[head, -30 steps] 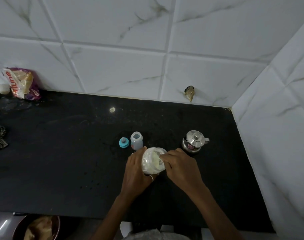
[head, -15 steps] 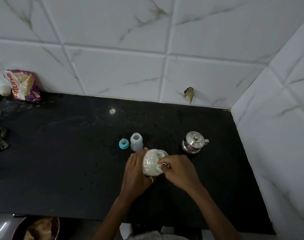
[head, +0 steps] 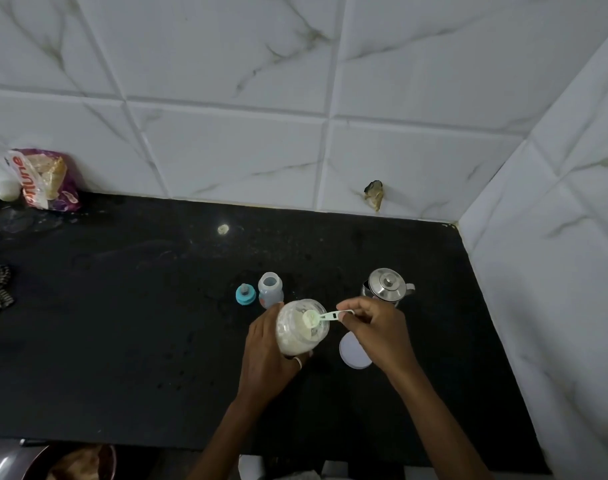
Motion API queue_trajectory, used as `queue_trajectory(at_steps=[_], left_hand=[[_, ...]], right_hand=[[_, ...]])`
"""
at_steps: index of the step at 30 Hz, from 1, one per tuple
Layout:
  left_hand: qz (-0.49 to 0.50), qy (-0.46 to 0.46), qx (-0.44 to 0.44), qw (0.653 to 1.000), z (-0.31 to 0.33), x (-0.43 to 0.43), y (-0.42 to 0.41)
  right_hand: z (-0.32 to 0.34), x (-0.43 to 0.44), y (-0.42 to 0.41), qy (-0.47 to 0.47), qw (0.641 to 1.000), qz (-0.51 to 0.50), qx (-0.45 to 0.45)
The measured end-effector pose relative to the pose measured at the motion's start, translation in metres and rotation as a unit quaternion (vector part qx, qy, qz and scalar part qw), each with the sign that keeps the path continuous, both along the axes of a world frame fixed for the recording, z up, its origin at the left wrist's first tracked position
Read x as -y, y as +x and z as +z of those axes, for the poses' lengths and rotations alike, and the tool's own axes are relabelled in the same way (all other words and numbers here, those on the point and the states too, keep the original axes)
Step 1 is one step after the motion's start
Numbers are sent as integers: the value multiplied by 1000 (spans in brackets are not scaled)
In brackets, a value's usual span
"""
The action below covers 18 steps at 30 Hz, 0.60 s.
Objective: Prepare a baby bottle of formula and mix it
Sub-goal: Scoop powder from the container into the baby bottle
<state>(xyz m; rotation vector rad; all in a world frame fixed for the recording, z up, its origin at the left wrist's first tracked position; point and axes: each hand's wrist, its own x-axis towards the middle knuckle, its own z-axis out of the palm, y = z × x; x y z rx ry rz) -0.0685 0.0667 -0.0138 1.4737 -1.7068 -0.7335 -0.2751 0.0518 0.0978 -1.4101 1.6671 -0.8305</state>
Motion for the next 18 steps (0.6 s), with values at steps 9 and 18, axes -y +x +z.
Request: queue_trajectory(at_steps=[9, 18], left_hand=[[9, 13, -10, 1000, 3, 0, -12], [25, 38, -28, 999, 7, 24, -34]], right_hand=[[12, -1, -15, 67, 986, -81, 127], [24, 15, -27, 66, 973, -125, 182]])
